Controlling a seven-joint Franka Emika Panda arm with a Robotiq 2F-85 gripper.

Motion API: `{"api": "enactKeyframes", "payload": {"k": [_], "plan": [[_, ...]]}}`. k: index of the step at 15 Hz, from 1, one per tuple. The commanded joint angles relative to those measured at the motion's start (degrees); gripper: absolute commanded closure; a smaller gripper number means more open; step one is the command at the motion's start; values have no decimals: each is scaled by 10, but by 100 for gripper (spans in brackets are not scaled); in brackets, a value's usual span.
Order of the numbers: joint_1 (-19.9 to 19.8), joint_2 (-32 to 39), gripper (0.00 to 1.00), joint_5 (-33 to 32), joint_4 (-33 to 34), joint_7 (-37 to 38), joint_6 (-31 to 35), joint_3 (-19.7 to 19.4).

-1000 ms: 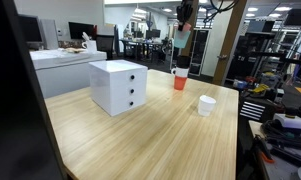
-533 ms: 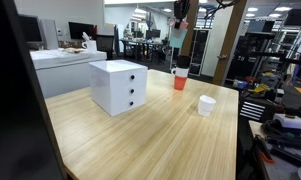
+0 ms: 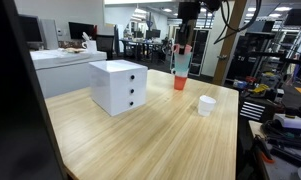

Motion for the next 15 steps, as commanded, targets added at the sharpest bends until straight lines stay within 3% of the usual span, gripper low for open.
{"api": "enactKeyframes", "payload": {"k": [1,5,8,9,10,11,12,13,15], "plan": [[-4,-8,94,-53,-78,19,75,4],[-10,19,94,-99,-136,50,144,1],[-13,45,94,-105,-141,64,160,-2],[-14,53,68,-106,-142,67,163,-3],[-14,59,74,-108,-141,69,164,-5],[-14,65,69,-108,-139,67,162,-6],[-14,69,56,-109,-138,66,159,-8],[-14,73,85,-109,-136,63,158,-9],[-13,77,90,-108,-134,64,156,-10]]}}
